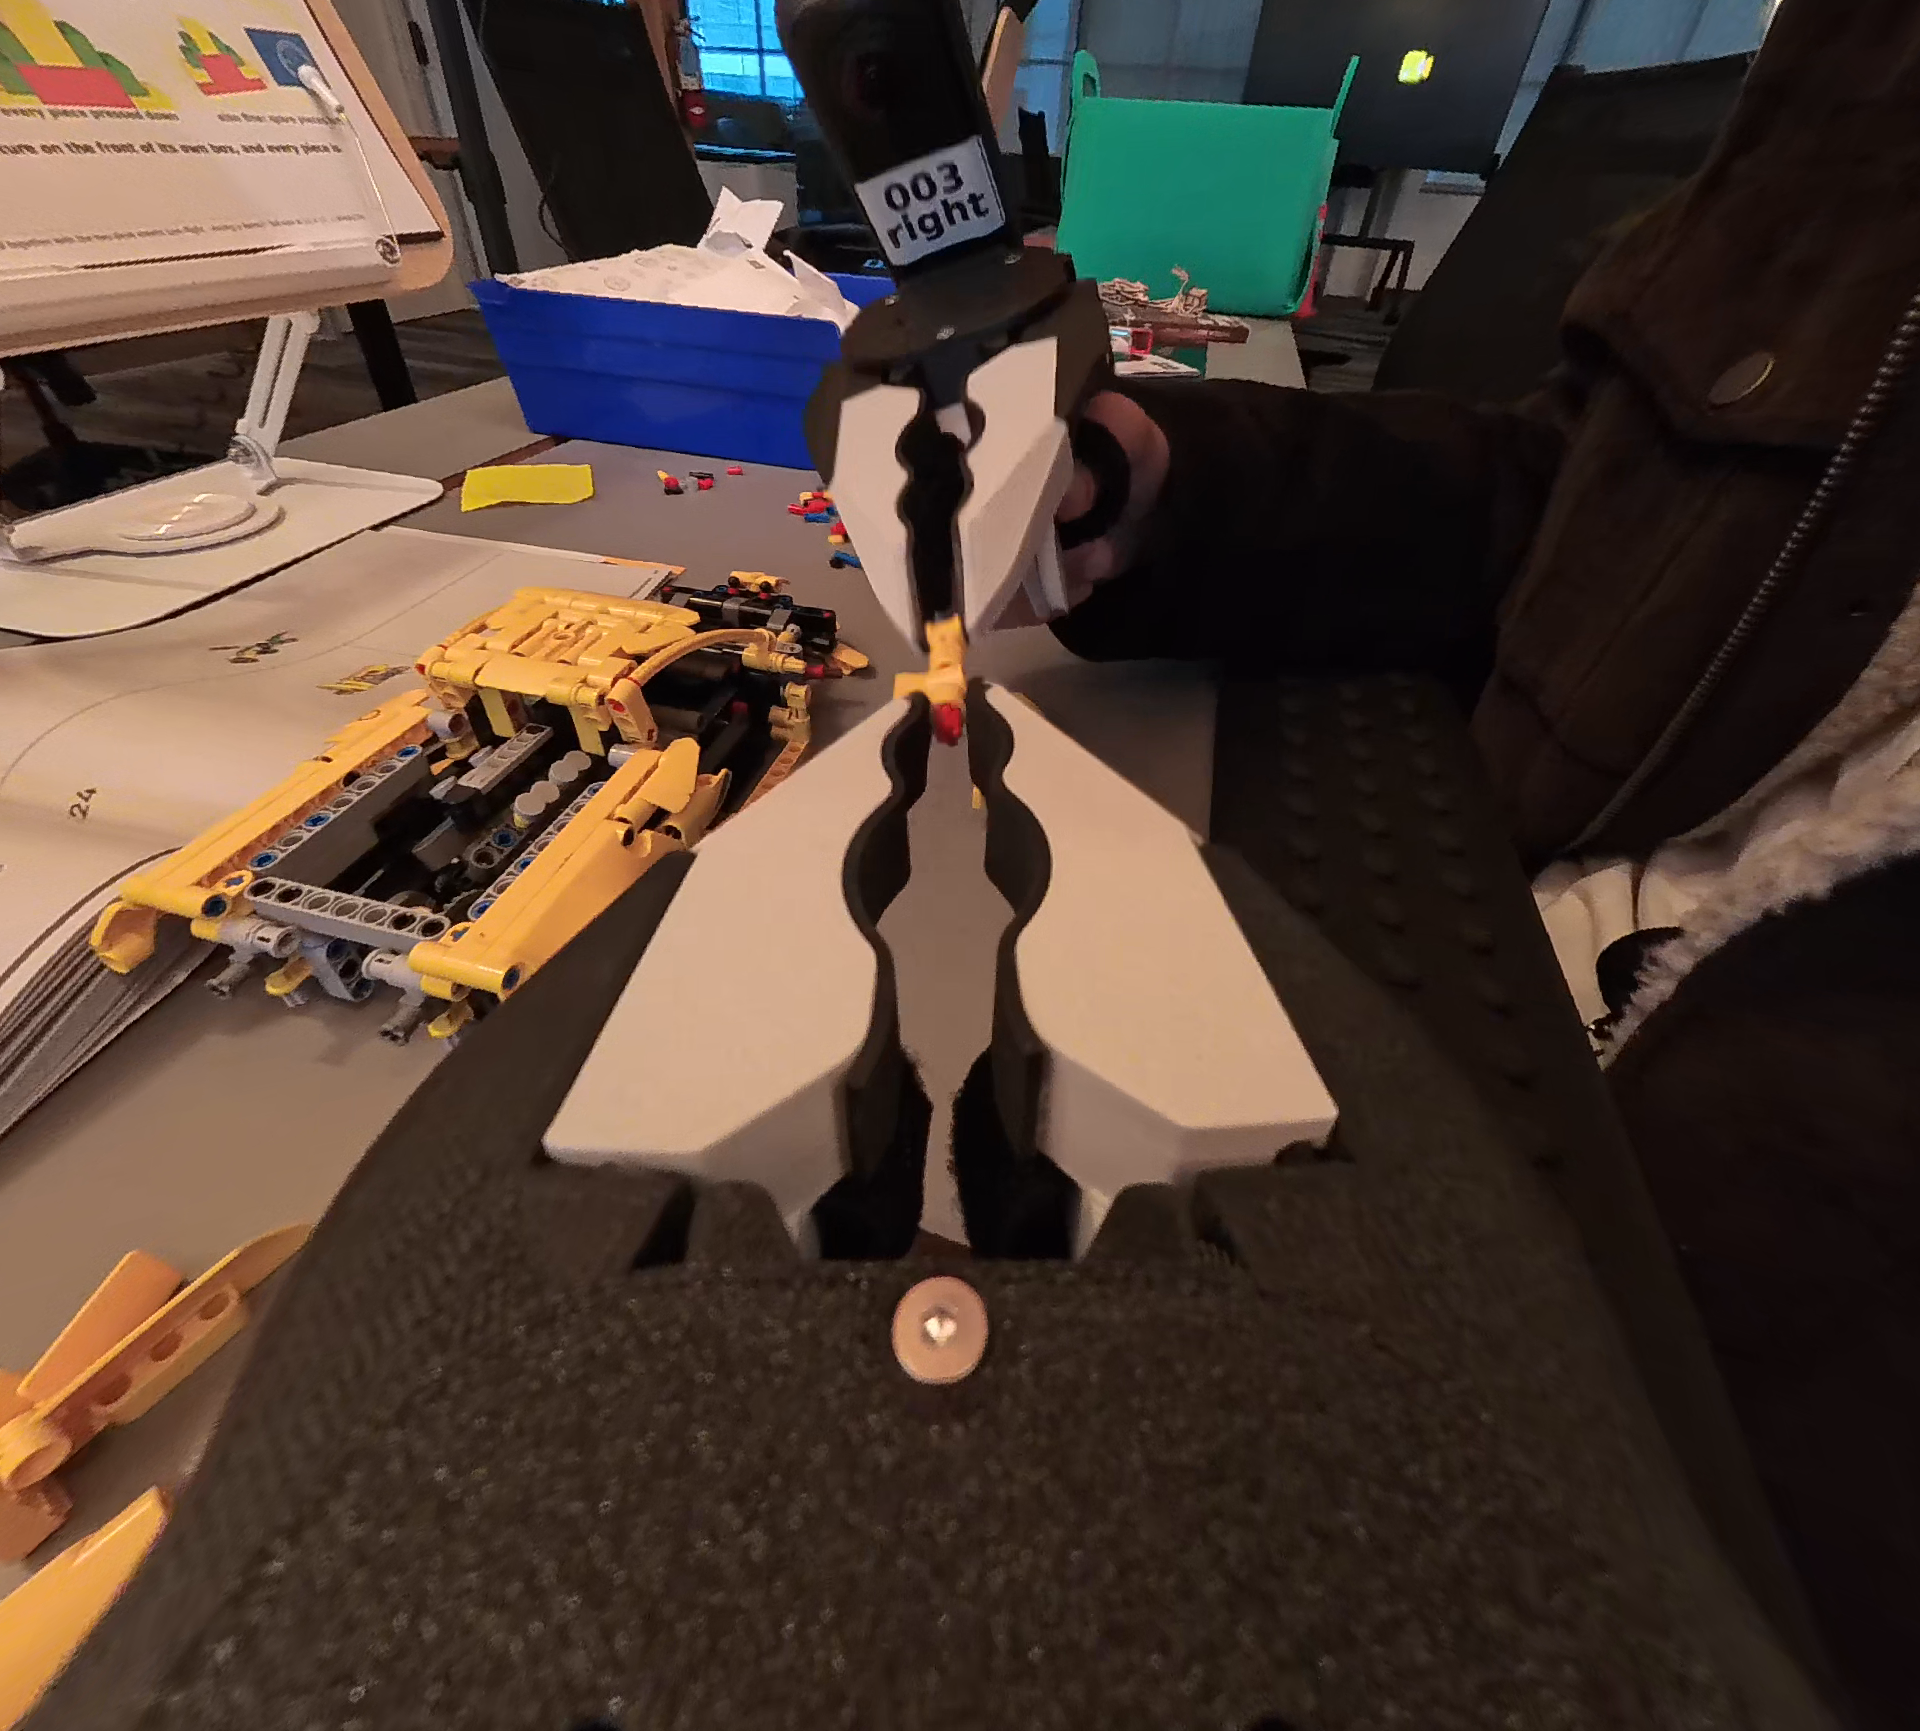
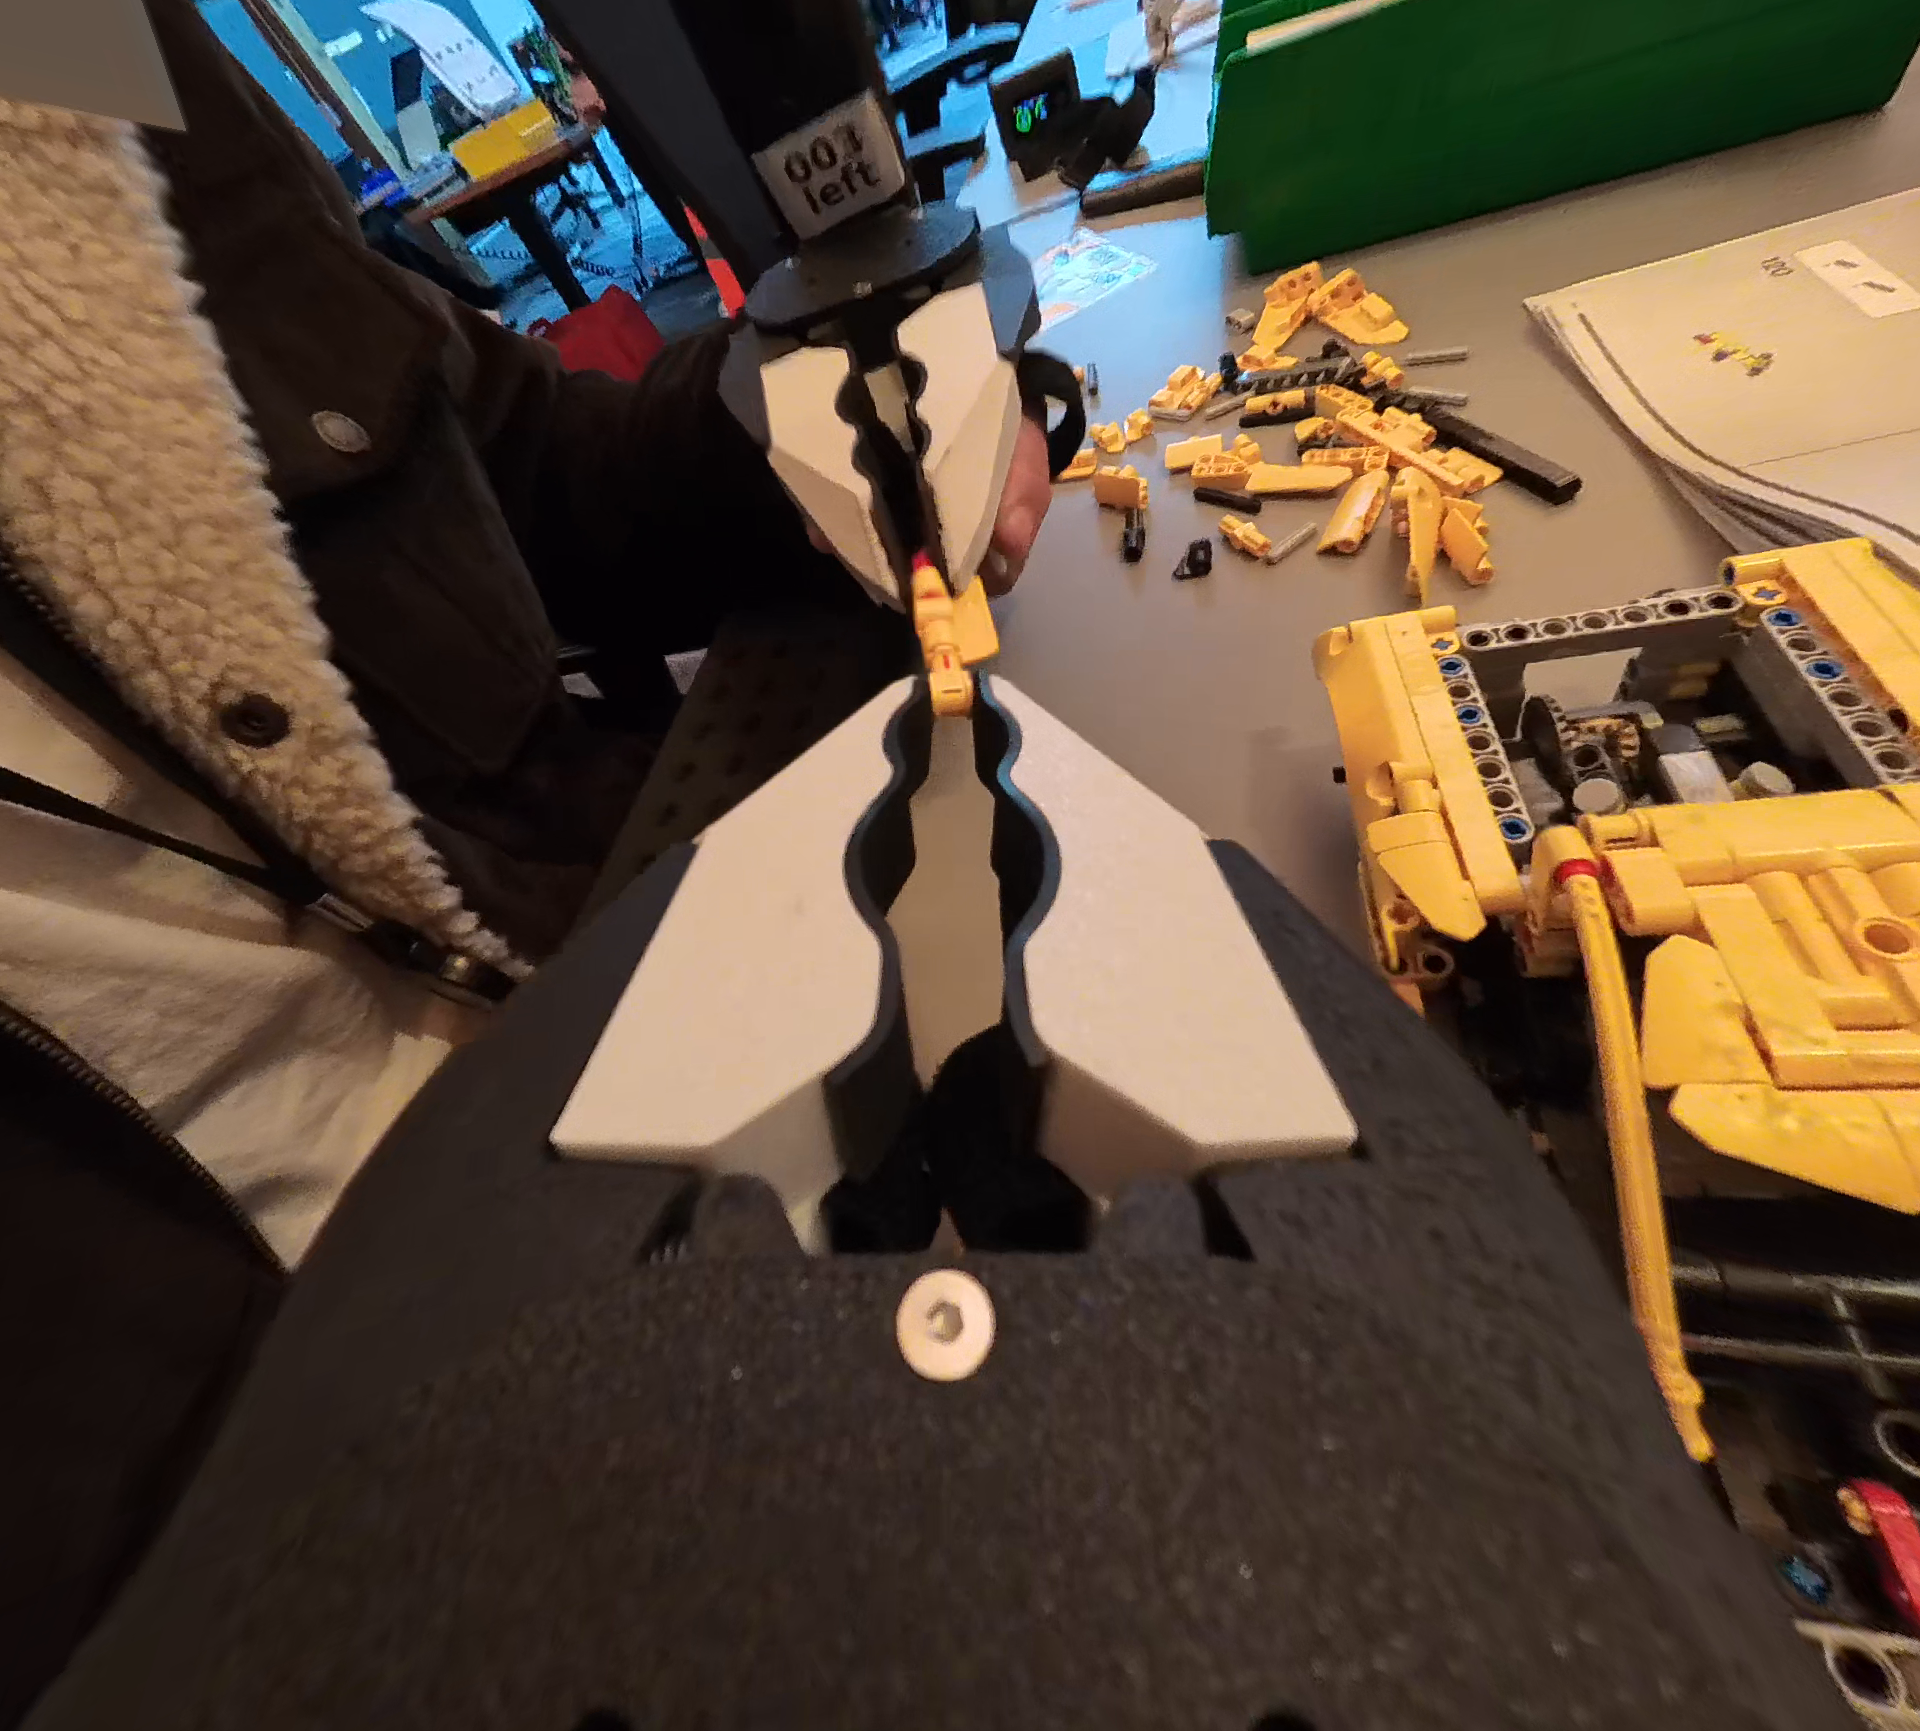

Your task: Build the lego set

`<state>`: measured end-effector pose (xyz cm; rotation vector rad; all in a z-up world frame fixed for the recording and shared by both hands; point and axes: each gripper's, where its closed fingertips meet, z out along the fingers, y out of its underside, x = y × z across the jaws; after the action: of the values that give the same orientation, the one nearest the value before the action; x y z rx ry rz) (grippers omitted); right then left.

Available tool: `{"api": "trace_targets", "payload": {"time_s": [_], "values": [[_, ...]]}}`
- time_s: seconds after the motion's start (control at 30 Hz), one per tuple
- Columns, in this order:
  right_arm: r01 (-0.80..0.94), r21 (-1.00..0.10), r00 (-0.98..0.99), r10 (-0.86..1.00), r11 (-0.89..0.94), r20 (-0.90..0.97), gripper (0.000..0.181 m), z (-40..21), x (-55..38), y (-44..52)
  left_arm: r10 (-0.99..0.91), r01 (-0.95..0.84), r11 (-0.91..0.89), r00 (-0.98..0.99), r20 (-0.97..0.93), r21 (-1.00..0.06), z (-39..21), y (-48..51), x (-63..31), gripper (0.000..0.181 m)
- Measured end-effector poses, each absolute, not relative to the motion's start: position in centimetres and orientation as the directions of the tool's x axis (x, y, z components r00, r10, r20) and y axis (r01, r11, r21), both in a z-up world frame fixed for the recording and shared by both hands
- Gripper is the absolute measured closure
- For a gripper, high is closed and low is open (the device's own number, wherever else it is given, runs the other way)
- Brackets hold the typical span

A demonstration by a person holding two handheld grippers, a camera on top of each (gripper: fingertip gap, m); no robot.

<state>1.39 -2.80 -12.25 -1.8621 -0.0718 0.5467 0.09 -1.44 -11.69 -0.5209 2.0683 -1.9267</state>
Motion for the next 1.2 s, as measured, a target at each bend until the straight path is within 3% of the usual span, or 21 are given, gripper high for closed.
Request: {"api": "trace_targets", "payload": {"time_s": [0.07,0.17,0.4,0.5,0.67,0.77,0.9,0.97,1.2], "values": [[-0.256,-0.919,0.868,0.347,-0.301,-0.355,0.175,-10.6,0.9,-2.5,-0.400,-0.082,0.137,-0.916,0.021,-0.987,-13.0,-2.7,-0.5,0.175],[-0.126,-0.938,0.898,0.366,-0.322,-0.246,0.174,-10.7,-0.5,-1.1,-0.412,-0.030,0.200,-0.910,-0.056,-0.979,-13.5,-3.6,-0.6,0.175],[-0.324,-0.920,0.839,0.382,-0.221,-0.387,0.174,-8.8,1.5,-2.7,-0.403,-0.127,-0.092,-0.902,0.154,-0.988,-9.6,-1.2,0.1,0.174],[-0.407,-0.897,0.759,0.483,-0.171,-0.436,0.174,-7.6,0.8,-3.3,-0.268,-0.287,-0.261,-0.896,0.355,-0.922,-8.0,-0.2,-0.1,0.155],[-0.334,-0.931,0.724,0.592,-0.148,-0.354,0.174,-6.6,-1.2,-3.2,-0.070,-0.468,-0.247,-0.865,0.498,-0.848,-8.2,-1.6,-1.3,0.156],[-0.271,-0.955,0.731,0.619,-0.123,-0.288,0.174,-6.5,-2.2,-2.9,0.024,-0.514,-0.247,-0.851,0.525,-0.821,-7.8,-1.8,-2.3,0.172],[-0.240,-0.965,0.729,0.637,-0.106,-0.251,0.174,-6.6,-2.6,-2.8,0.135,-0.590,-0.214,-0.807,0.574,-0.779,-7.6,-2.2,-3.5,0.173],[-0.223,-0.970,0.733,0.640,-0.096,-0.232,0.174,-6.6,-2.7,-2.8,0.153,-0.612,-0.214,-0.791,0.592,-0.762,-7.7,-2.2,-3.4,0.181],[-0.134,-0.983,0.798,0.575,-0.124,-0.181,0.174,-7.8,-1.7,-2.8,0.085,-0.628,-0.205,-0.776,0.625,-0.751,-8.9,-2.2,-2.3,0.181]]}}
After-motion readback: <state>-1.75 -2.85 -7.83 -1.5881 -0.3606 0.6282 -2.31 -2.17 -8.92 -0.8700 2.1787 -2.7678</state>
